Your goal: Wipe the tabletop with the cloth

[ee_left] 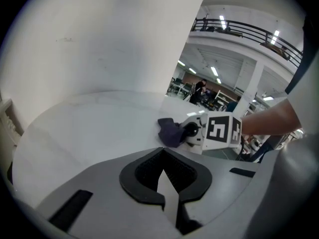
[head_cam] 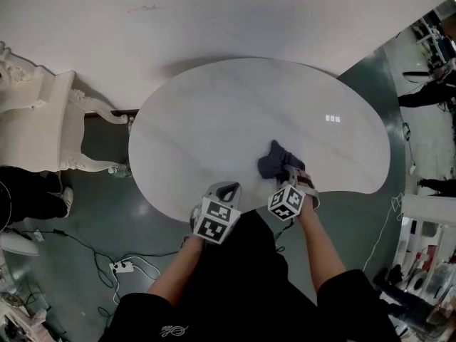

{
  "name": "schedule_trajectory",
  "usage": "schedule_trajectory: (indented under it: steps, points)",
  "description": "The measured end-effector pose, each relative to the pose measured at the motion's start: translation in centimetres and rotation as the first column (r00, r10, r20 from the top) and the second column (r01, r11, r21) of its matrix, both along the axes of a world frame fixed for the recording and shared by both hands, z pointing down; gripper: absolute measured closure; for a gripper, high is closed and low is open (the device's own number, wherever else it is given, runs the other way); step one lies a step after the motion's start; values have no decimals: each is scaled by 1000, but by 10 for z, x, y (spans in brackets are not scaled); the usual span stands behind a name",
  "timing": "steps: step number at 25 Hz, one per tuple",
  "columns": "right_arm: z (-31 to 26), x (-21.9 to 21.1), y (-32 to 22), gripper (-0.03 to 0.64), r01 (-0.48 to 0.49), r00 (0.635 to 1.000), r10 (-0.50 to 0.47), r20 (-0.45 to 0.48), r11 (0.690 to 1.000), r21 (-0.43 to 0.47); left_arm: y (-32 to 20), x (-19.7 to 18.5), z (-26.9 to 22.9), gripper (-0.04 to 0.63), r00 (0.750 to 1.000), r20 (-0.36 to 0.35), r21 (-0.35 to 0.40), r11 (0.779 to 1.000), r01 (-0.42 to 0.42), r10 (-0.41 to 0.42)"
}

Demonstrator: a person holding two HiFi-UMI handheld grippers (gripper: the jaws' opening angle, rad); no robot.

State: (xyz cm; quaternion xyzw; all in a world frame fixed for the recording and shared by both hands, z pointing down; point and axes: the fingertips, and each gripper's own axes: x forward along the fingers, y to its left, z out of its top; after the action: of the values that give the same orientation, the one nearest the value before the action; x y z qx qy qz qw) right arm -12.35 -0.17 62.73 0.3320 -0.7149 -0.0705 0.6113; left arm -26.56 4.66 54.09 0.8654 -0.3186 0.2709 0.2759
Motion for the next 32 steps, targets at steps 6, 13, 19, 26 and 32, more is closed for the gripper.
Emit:
schedule_trajectory:
  steps: [6,13,19,26,32]
  points:
    - [5,-8,32,601,72,997,-75,-3,960,-272,-12,19,-19,588,999,-51,31,999,20,-18]
    - [2,-30,-2,601,146,989,-140,40,935,-322,-23,16,2,588,996,-9,-25,996,89,-89]
    - [-2,-45,-37,601,223,968,-201,150,964,-148,-45,1,1,588,986,64,-34,988,154,-151]
    - [-5,-49,-124,600,252,955,-223,193,958,-140,-69,8,3,588,977,123,-48,982,181,-174]
    - [-8,-62,-212,600,288,945,-265,193,951,-108,-81,20,7,588,970,155,-51,979,195,-185]
